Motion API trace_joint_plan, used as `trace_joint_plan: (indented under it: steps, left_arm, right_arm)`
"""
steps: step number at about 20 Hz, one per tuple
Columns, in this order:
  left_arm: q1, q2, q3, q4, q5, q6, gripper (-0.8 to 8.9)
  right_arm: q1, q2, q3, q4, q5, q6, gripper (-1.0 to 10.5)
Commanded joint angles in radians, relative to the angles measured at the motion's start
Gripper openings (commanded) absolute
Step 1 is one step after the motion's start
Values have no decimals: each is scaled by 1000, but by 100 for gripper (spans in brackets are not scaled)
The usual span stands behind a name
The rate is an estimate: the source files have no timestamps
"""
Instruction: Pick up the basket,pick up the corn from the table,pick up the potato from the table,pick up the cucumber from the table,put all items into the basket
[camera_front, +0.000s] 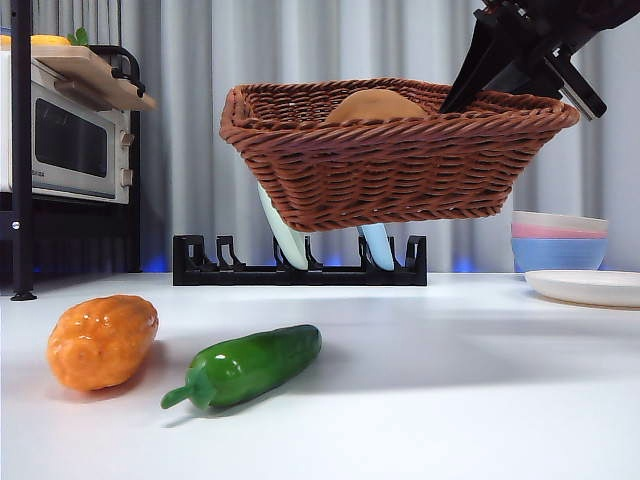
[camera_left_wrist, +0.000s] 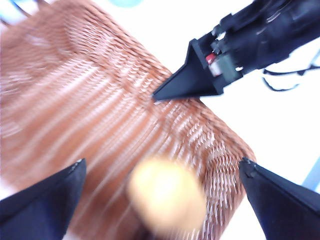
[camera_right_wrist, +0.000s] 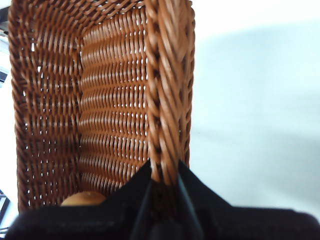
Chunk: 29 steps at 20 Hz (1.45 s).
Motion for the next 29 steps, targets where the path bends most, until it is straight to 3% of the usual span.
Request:
trace_joint_plan:
  steps: [1, 6, 9, 15, 18, 24, 29]
  left_arm:
    - [-3, -122, -4, -176, -74, -17, 552]
    - [-3, -281, -5, -539, -149, -182, 552]
    - [-3, -306, -51, -627, -172, -268, 552]
    - [5, -298, -317, -409, -161, -329, 552]
    - [63, -264, -433, -274, -85, -327, 551]
    - [245, -69, -478, -98, 86, -227, 523]
    - [366, 145, -478, -13, 129, -170, 498]
  right_arm:
    - [-20, -1, 3, 31, -11, 14, -16]
    - [-63, -1, 3, 33, -11, 13, -16]
    - [-87, -1, 3, 33, -13, 13, -16]
    - [-112, -1, 3, 32, -16, 13, -16]
    - [-113, -1, 3, 32, -18, 6, -16]
    - [-113, -1, 3, 32, -18, -2, -16]
    - [-113, -1, 3, 28, -18, -3, -16]
